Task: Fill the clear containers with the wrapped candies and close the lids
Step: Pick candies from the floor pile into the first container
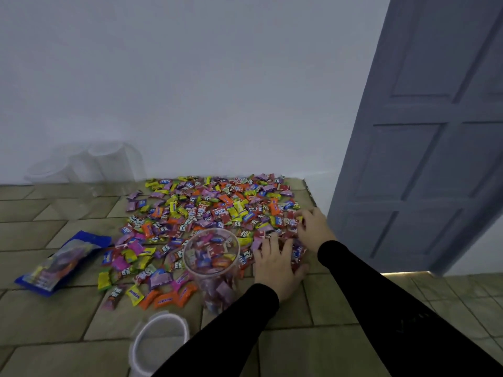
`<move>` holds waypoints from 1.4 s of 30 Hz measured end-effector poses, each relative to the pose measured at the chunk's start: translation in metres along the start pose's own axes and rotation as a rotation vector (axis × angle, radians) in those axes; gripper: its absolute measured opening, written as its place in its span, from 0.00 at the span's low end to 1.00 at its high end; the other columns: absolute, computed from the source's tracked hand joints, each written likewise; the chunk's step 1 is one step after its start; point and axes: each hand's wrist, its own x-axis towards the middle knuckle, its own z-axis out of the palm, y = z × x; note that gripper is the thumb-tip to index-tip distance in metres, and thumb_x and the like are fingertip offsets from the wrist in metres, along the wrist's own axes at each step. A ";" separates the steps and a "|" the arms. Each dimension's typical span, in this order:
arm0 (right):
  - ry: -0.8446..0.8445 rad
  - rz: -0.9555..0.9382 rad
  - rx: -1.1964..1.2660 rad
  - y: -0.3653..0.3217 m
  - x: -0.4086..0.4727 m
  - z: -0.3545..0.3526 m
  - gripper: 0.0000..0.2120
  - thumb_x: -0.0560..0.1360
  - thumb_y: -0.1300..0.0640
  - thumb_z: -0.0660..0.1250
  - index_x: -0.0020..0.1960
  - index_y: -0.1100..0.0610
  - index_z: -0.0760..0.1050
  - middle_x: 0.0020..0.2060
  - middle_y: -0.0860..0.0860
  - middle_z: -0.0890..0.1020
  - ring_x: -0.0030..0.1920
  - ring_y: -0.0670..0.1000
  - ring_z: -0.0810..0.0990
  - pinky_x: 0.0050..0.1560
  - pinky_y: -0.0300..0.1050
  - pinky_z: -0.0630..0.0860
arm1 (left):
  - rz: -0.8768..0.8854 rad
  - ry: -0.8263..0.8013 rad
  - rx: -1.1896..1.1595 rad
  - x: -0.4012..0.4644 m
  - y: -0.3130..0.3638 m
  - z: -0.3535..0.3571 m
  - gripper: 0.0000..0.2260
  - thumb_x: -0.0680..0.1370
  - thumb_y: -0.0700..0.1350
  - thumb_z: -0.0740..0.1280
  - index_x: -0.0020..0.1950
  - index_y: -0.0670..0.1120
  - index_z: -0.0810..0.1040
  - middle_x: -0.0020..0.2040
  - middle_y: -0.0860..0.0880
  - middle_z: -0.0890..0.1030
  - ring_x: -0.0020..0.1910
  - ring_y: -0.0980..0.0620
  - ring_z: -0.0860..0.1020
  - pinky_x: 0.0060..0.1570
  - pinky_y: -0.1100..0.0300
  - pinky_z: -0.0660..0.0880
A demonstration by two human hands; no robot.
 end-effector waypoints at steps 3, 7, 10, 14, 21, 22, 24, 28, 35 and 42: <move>-0.032 -0.005 -0.026 0.007 0.014 0.006 0.19 0.80 0.56 0.57 0.71 0.55 0.66 0.70 0.58 0.65 0.70 0.58 0.65 0.70 0.50 0.64 | -0.001 -0.011 0.044 0.010 0.002 0.010 0.37 0.70 0.68 0.45 0.71 0.50 0.69 0.73 0.40 0.66 0.71 0.38 0.66 0.65 0.39 0.63; -0.132 0.024 -0.041 0.012 0.024 0.019 0.26 0.81 0.44 0.54 0.76 0.50 0.56 0.76 0.59 0.54 0.76 0.60 0.53 0.75 0.56 0.55 | -0.089 0.054 0.105 0.022 -0.002 0.022 0.25 0.70 0.65 0.54 0.55 0.53 0.81 0.55 0.46 0.81 0.52 0.46 0.81 0.47 0.51 0.78; -0.159 0.001 -0.118 0.012 0.032 0.033 0.28 0.80 0.40 0.51 0.77 0.48 0.54 0.77 0.57 0.52 0.77 0.60 0.48 0.74 0.59 0.50 | -0.129 0.132 0.076 0.030 -0.004 0.026 0.23 0.70 0.62 0.56 0.56 0.52 0.80 0.54 0.46 0.81 0.50 0.46 0.80 0.48 0.49 0.78; -0.084 -0.133 -0.172 0.007 0.035 0.046 0.24 0.81 0.42 0.51 0.74 0.49 0.61 0.74 0.54 0.62 0.73 0.56 0.59 0.72 0.55 0.56 | -0.250 0.200 0.068 0.038 -0.009 0.029 0.21 0.69 0.57 0.56 0.54 0.50 0.80 0.53 0.45 0.80 0.48 0.44 0.80 0.43 0.48 0.79; 0.031 -0.166 0.035 0.005 0.044 0.046 0.20 0.82 0.46 0.53 0.68 0.52 0.71 0.62 0.52 0.74 0.62 0.52 0.68 0.63 0.46 0.65 | -0.205 0.330 0.079 0.053 -0.022 0.035 0.15 0.70 0.52 0.69 0.53 0.47 0.79 0.48 0.46 0.79 0.43 0.45 0.79 0.39 0.51 0.78; 0.014 -0.145 0.072 0.005 0.045 0.045 0.20 0.82 0.45 0.53 0.69 0.51 0.70 0.63 0.52 0.74 0.63 0.52 0.68 0.64 0.46 0.65 | -0.209 0.340 0.072 0.055 -0.023 0.035 0.14 0.70 0.52 0.68 0.52 0.47 0.78 0.47 0.46 0.79 0.42 0.46 0.79 0.38 0.52 0.78; -0.019 -0.136 0.083 0.003 0.045 0.043 0.22 0.81 0.44 0.53 0.71 0.51 0.69 0.65 0.52 0.73 0.65 0.53 0.67 0.66 0.47 0.64 | -0.227 0.347 0.059 0.058 -0.025 0.035 0.14 0.72 0.52 0.59 0.51 0.47 0.78 0.45 0.47 0.79 0.40 0.46 0.79 0.36 0.53 0.78; -0.062 -0.188 -0.067 0.002 0.036 0.048 0.22 0.81 0.44 0.51 0.72 0.49 0.67 0.69 0.50 0.69 0.68 0.52 0.64 0.68 0.47 0.61 | -0.252 0.387 0.060 0.062 -0.026 0.039 0.15 0.72 0.48 0.55 0.49 0.48 0.78 0.43 0.48 0.78 0.38 0.47 0.79 0.34 0.54 0.77; 0.020 -0.212 0.007 -0.001 0.033 0.053 0.14 0.81 0.48 0.57 0.60 0.53 0.74 0.56 0.53 0.74 0.55 0.53 0.73 0.52 0.45 0.70 | -0.275 0.441 -0.021 0.064 -0.027 0.038 0.08 0.73 0.47 0.67 0.49 0.46 0.77 0.43 0.46 0.78 0.38 0.46 0.78 0.31 0.54 0.76; -0.039 -0.105 0.191 -0.009 0.040 0.043 0.11 0.81 0.48 0.59 0.53 0.55 0.72 0.42 0.51 0.79 0.40 0.51 0.75 0.38 0.44 0.68 | -0.312 0.451 -0.130 0.062 -0.025 0.030 0.11 0.78 0.44 0.66 0.59 0.43 0.76 0.53 0.44 0.77 0.50 0.44 0.76 0.45 0.51 0.75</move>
